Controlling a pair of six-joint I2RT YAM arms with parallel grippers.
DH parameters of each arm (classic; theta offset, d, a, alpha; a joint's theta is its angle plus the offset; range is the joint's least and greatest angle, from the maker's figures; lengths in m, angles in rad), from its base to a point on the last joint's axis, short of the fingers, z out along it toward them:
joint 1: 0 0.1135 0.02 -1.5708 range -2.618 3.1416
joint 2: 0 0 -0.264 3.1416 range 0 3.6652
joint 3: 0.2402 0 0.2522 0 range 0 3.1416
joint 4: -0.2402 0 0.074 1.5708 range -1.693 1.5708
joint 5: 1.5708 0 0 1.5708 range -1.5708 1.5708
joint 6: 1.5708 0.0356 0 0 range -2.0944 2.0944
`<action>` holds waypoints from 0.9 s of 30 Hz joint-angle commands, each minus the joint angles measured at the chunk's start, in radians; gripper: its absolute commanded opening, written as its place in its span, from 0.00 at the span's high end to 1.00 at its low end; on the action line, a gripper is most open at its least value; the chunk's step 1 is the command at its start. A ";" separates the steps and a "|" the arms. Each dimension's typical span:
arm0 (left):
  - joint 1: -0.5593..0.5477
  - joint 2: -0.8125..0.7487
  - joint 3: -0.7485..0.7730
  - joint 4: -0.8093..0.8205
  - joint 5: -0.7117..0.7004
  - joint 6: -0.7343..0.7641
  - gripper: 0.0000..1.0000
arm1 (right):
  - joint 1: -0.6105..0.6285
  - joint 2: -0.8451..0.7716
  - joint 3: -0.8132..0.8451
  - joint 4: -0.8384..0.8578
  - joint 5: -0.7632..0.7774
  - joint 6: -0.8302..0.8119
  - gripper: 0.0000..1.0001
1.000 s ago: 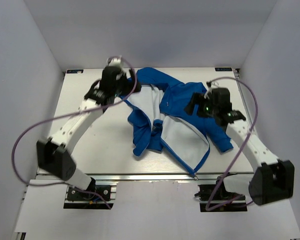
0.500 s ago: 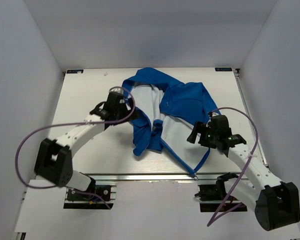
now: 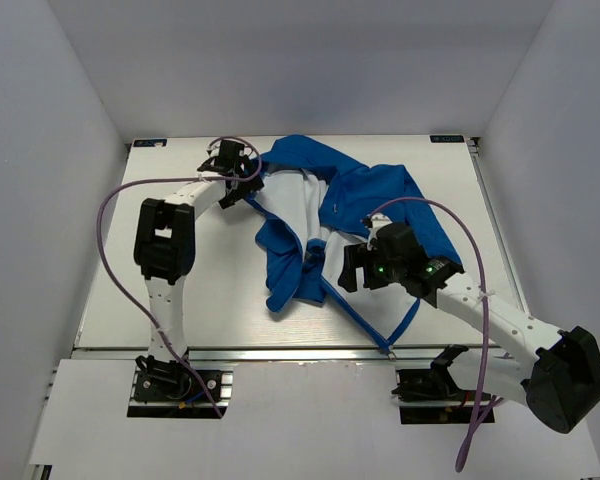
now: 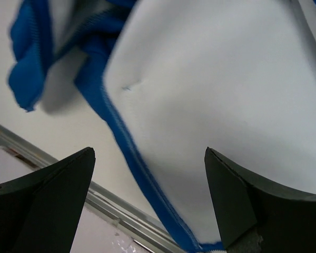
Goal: Zip up the jacket
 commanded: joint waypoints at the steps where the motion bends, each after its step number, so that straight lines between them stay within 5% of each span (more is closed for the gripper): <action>1: 0.008 0.057 0.125 -0.028 -0.023 0.000 0.06 | 0.038 0.014 0.059 0.078 -0.006 -0.030 0.11; 4: 0.014 0.160 0.203 -0.071 -0.044 -0.005 0.10 | 0.052 0.013 0.054 0.115 -0.023 0.005 0.11; 7: 0.016 0.231 0.245 -0.053 -0.055 -0.005 0.24 | 0.050 -0.010 0.043 0.126 0.018 0.048 0.11; 8: 0.016 0.244 0.258 -0.050 -0.047 -0.005 0.32 | 0.052 -0.019 0.040 0.126 0.034 0.057 0.11; 11: 0.022 0.269 0.294 -0.071 -0.055 0.000 0.94 | 0.049 -0.051 0.034 0.089 0.139 0.077 0.11; 12: 0.022 0.261 0.307 -0.079 -0.073 0.001 1.00 | 0.049 -0.064 0.036 0.075 0.162 0.080 0.11; 19: 0.022 -0.011 0.271 0.033 -0.166 0.101 1.00 | 0.009 -0.108 0.036 -0.115 0.454 0.183 0.11; 22: -0.035 -0.068 0.300 0.096 -0.086 0.153 1.00 | -0.073 -0.133 0.007 -0.161 0.445 0.224 0.11; 27: -0.208 0.028 0.511 0.062 -0.166 0.251 1.00 | -0.204 -0.194 -0.061 -0.130 0.341 0.220 0.11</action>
